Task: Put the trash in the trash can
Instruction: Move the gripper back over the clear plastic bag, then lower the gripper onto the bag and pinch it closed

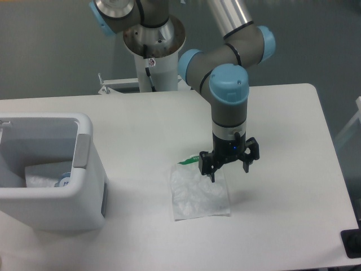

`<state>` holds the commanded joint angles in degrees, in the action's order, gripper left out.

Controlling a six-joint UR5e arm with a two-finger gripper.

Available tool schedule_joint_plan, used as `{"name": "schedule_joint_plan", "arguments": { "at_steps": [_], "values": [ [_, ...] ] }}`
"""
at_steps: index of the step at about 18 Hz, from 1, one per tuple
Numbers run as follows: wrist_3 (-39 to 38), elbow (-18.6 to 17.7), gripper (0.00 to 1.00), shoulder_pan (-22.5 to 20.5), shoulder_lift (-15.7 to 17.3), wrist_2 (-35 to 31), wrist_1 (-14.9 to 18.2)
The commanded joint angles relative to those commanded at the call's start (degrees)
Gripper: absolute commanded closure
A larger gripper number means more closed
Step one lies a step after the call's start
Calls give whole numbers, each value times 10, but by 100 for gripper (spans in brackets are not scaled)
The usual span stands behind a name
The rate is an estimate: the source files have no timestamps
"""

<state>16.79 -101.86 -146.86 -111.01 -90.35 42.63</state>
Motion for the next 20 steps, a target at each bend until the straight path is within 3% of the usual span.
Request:
{"name": "schedule_joint_plan", "arguments": {
  "at_steps": [7, 20],
  "values": [
    [0, 2, 1, -15, -21, 6, 7],
    [-4, 28, 1, 5, -74, 54, 10]
  ]
}}
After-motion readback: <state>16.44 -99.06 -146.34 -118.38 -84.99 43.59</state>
